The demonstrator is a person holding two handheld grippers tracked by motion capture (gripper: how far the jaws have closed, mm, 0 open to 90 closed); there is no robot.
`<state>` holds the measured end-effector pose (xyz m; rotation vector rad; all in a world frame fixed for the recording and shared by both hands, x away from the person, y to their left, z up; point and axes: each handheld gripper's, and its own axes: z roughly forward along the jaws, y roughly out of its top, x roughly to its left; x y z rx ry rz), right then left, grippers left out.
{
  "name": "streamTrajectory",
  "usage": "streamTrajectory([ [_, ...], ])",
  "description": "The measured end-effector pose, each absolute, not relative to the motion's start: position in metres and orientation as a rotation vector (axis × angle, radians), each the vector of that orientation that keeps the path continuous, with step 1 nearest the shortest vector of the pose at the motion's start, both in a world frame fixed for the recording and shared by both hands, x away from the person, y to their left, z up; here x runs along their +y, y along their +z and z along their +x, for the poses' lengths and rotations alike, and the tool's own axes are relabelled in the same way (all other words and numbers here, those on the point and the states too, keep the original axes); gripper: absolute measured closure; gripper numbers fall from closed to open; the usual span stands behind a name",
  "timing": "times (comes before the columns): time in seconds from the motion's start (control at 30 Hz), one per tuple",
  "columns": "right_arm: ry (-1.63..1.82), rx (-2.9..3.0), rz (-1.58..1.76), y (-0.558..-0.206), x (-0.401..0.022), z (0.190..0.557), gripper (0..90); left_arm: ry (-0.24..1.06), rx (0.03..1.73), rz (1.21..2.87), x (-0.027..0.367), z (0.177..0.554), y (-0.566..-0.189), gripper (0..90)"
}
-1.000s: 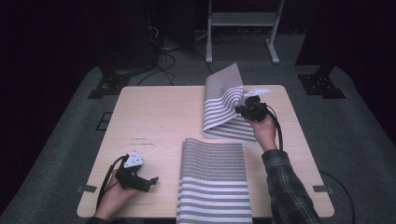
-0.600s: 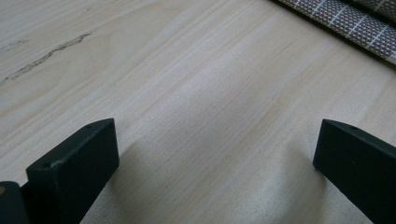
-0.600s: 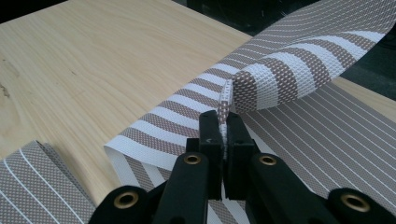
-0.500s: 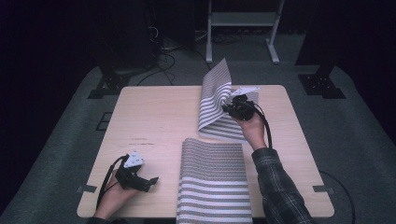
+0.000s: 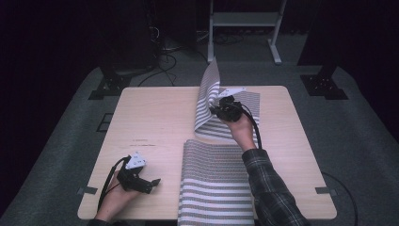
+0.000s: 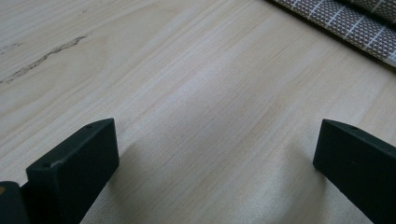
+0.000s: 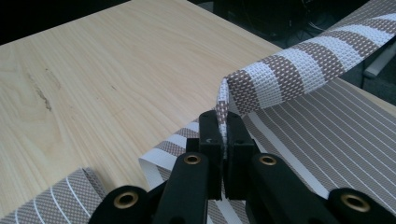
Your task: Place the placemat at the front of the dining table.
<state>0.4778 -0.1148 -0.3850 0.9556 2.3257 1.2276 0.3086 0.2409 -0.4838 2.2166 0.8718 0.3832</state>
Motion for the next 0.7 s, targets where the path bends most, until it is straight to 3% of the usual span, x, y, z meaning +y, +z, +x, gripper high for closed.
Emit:
streamTrajectory([
  [0.7, 1.240, 2.451, 0.812, -0.391, -0.040, 0.475, 87.9, 0.383, 0.873, 2.214, 0.241, 0.309, -0.484, 0.0],
])
